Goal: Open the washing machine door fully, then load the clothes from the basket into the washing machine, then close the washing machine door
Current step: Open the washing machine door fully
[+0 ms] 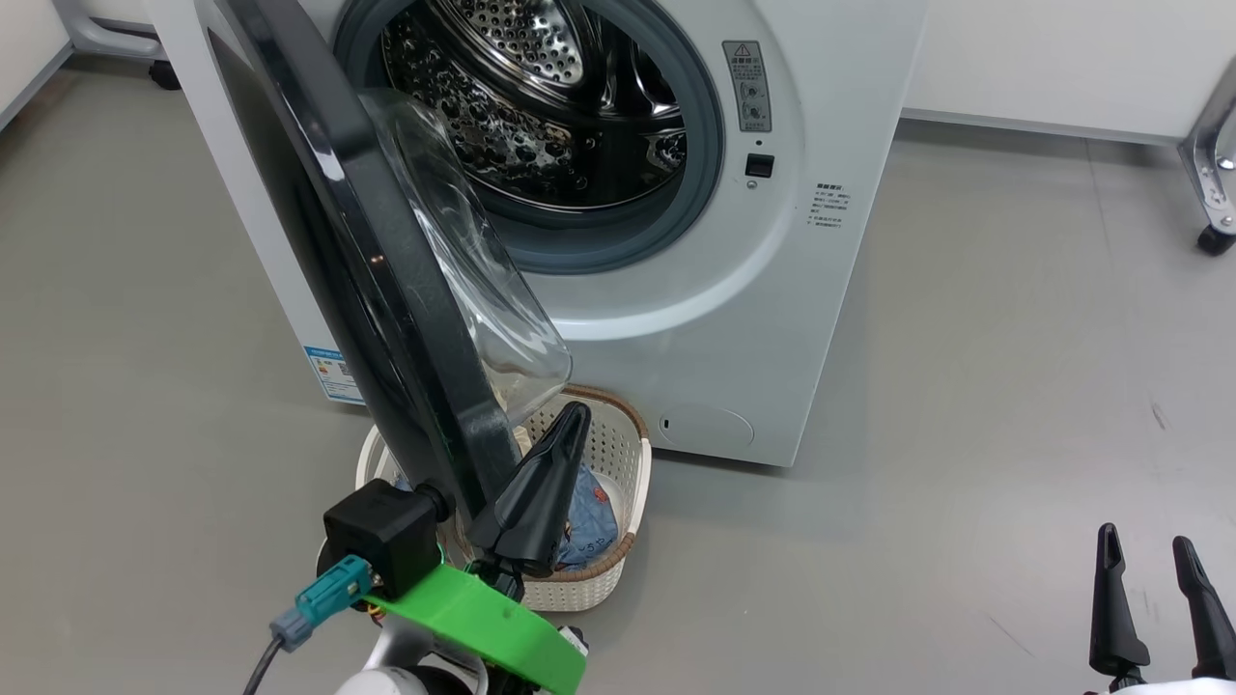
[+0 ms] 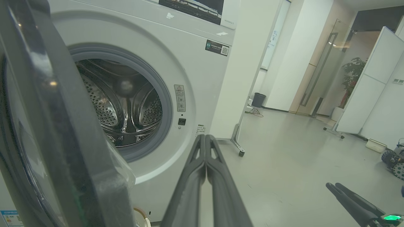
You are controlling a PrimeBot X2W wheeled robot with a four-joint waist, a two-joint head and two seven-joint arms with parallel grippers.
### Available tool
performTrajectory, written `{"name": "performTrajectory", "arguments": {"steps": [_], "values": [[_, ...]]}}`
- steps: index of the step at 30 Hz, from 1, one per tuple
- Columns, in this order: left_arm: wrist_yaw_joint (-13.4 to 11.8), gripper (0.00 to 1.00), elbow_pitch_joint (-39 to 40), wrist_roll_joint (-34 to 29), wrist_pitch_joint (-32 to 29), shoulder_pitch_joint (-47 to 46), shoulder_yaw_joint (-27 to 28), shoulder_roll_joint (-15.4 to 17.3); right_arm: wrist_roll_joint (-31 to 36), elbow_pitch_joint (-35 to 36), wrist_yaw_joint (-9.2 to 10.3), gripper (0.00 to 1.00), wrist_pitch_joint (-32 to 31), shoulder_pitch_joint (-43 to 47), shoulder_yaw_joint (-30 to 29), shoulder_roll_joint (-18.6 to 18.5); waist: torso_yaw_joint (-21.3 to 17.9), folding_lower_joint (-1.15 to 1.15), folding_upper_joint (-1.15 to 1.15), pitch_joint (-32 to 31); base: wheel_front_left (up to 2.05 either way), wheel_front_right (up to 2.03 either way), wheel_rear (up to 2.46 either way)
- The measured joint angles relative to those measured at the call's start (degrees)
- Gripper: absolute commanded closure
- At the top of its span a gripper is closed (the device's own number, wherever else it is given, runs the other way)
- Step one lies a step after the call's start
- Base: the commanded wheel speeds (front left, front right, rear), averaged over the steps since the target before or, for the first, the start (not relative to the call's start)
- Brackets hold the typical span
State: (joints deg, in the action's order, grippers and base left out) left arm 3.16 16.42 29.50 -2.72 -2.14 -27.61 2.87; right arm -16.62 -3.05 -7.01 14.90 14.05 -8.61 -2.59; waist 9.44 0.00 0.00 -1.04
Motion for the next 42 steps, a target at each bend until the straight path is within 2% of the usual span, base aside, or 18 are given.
{"name": "performTrajectory", "arguments": {"steps": [6, 18, 24, 42], "values": [[-2.98, 1.00, -3.37, 1.37, -0.43, -0.01, -1.04, 0.01, 0.00, 0.00, 0.00, 0.00, 0.00, 0.00, 0.01, 0.00, 0.05, 0.00, 0.00, 0.60, 0.00, 0.00, 0.00], [-6.32, 1.00, -6.84, 2.36, -0.20, -0.55, -3.96, 0.00, 0.00, -0.05, 0.00, 0.00, 0.00, -0.02, 0.76, 0.05, -0.08, 0.00, 0.00, 1.66, 0.00, 0.00, 0.00], [-7.82, 1.00, -9.24, 2.58, 0.87, -1.73, -3.46, 0.00, -0.03, -0.04, 0.00, 0.00, 0.00, -0.14, 0.48, 0.09, 0.19, 0.00, 0.00, 2.44, 0.00, 0.00, 0.00], [-9.31, 1.00, -15.37, 3.27, 2.36, -3.76, -5.26, -0.01, -0.07, -0.05, 0.00, 0.00, 0.00, -0.78, 0.63, 0.19, 2.41, 0.00, 0.00, 3.09, 0.00, 0.00, 0.00]]}}
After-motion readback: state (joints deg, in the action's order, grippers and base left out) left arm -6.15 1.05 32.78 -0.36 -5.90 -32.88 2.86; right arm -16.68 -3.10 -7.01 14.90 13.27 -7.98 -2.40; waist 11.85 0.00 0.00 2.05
